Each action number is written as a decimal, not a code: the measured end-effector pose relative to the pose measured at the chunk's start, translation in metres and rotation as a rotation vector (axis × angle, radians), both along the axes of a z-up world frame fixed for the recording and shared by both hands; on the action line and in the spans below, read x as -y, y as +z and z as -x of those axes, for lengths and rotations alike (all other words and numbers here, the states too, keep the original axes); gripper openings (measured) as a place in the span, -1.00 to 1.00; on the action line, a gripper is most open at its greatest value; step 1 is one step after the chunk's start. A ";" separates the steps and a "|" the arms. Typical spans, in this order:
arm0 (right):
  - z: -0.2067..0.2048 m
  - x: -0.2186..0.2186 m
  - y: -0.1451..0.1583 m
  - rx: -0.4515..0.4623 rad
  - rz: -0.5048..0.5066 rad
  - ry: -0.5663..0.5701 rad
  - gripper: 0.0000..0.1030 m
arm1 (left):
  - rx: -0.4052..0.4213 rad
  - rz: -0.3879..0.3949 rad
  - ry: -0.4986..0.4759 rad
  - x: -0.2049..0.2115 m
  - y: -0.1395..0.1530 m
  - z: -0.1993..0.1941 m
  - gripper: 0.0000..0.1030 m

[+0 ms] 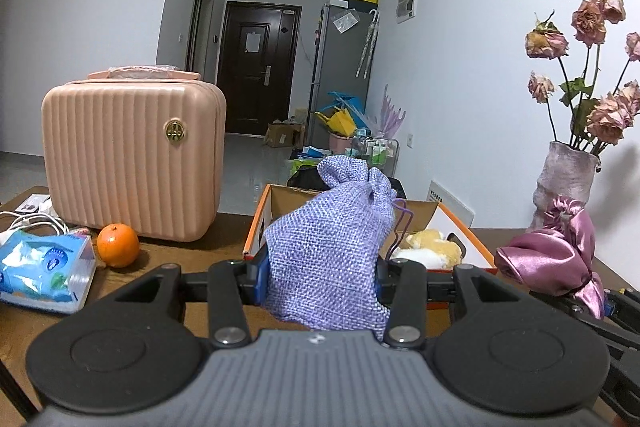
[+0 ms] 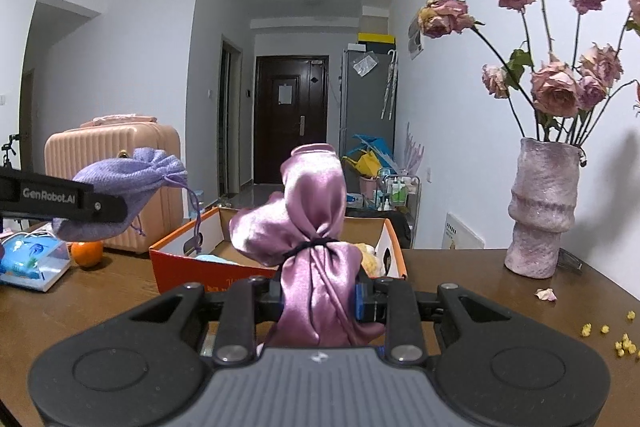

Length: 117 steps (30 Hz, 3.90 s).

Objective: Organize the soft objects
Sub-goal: 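Lift the pouch with the left gripper while the right gripper carries the scrunchie toward the box, then open both grippers to drop the pouch and scrunchie into the box, then withdraw both tools from the box back toward the remaining items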

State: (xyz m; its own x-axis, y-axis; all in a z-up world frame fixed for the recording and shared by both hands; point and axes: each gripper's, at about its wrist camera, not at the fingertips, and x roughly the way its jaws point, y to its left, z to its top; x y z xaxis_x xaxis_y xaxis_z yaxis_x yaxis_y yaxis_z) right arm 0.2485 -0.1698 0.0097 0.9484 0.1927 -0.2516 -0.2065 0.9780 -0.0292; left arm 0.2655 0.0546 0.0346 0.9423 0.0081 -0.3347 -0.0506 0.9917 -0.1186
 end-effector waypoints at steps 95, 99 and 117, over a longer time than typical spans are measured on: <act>-0.153 -0.028 0.022 -0.263 0.014 -0.037 1.00 | -0.207 -0.035 0.156 -0.010 0.010 -0.120 1.00; -0.130 -0.022 0.026 -0.245 0.011 -0.031 1.00 | -0.189 -0.029 0.148 -0.009 0.017 -0.097 1.00; -0.021 -0.003 0.037 -0.178 0.026 0.010 1.00 | -0.138 -0.043 0.103 0.001 0.027 0.004 1.00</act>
